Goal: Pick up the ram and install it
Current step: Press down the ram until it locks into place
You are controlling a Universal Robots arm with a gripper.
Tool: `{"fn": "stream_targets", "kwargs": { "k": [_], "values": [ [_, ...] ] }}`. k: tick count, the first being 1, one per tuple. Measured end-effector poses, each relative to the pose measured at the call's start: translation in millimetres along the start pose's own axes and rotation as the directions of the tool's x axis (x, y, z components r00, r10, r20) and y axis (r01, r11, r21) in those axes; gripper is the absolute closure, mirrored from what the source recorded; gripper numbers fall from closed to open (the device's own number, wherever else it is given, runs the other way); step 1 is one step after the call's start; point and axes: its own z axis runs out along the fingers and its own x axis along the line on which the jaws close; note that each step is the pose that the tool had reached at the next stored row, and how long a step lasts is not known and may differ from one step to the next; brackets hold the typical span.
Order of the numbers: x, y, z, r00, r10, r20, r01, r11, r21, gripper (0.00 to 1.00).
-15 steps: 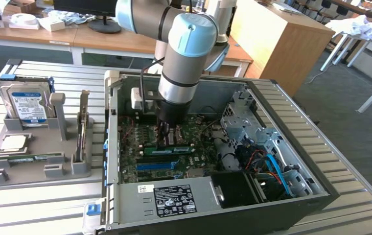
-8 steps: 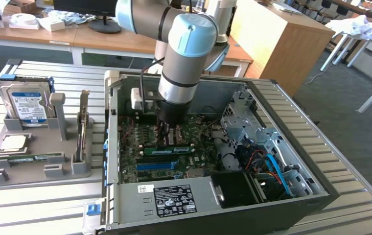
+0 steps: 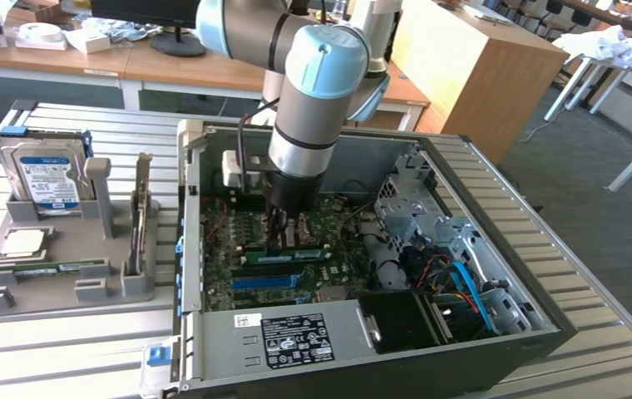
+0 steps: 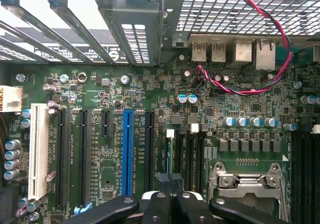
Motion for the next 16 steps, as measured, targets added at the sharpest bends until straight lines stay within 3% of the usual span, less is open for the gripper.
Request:
{"fn": "stream_targets", "kwargs": {
  "k": [6, 8, 16],
  "values": [
    [-0.4, -0.2, -2.6, 1.0000, 0.000, 0.0024, 0.000, 1.0000, 0.0018, 0.90],
    [-0.2, 0.2, -8.4, 1.0000, 0.000, 0.0001, 0.000, 1.0000, 0.0000, 0.90],
    [-0.7, 1.0, -35.8, 1.0000, 0.000, 0.0001, 0.000, 1.0000, -0.0003, 0.90]
  ]
}}
